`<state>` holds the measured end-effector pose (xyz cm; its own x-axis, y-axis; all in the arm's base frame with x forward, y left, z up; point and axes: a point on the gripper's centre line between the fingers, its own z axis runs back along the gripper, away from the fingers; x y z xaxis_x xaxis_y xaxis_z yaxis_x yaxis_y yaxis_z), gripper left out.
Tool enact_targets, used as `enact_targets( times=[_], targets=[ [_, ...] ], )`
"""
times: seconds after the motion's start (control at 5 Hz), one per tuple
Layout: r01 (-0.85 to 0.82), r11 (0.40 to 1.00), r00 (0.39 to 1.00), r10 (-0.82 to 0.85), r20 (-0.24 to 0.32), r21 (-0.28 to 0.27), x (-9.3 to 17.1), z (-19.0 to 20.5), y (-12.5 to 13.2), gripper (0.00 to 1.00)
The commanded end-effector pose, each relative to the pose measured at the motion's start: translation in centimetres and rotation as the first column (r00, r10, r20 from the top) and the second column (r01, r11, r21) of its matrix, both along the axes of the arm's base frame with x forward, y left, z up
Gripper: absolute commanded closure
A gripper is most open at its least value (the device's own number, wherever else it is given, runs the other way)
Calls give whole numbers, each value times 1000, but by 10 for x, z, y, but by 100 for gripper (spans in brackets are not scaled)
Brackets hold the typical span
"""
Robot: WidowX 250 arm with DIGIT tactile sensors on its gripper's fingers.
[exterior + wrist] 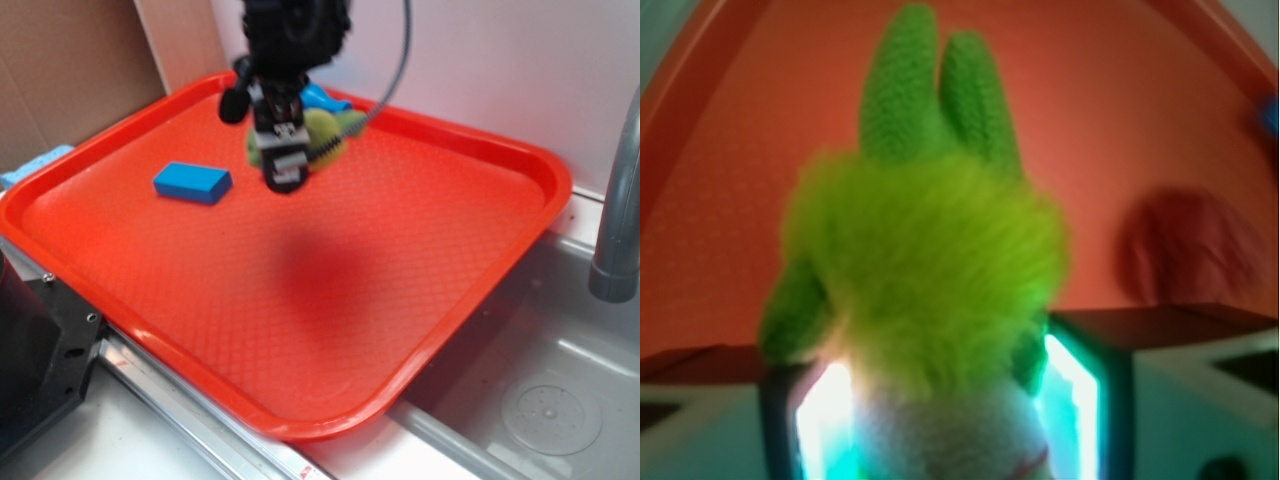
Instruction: Grab the green animal.
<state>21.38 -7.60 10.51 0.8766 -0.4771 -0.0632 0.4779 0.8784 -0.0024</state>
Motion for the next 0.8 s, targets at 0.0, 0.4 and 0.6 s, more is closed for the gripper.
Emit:
enact_targets(
  times=[0.0, 0.4, 0.6],
  targets=[
    [-363, 932, 927, 363, 92, -11, -32, 59, 34, 100],
    [-496, 869, 859, 489, 151, 3, -50, 72, 52, 100],
    [-380, 925, 910, 372, 183, 11, -47, 68, 48, 100]
  ],
)
